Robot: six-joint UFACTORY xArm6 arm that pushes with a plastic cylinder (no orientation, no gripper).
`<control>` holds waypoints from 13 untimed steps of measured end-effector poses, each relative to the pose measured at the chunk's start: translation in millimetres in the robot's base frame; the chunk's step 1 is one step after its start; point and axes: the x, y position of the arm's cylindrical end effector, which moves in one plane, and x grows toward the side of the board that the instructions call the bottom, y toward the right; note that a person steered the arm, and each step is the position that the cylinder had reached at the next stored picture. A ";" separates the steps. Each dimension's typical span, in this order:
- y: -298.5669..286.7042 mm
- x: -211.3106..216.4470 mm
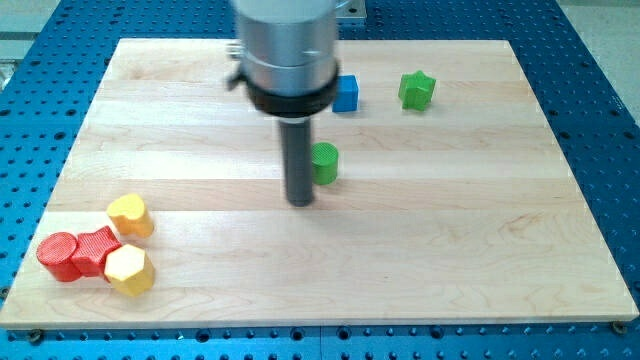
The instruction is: Push the red circle parallel to the green circle
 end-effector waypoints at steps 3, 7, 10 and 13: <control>11.1 12.3; -184.9 120.1; -158.8 132.5; -150.7 -33.5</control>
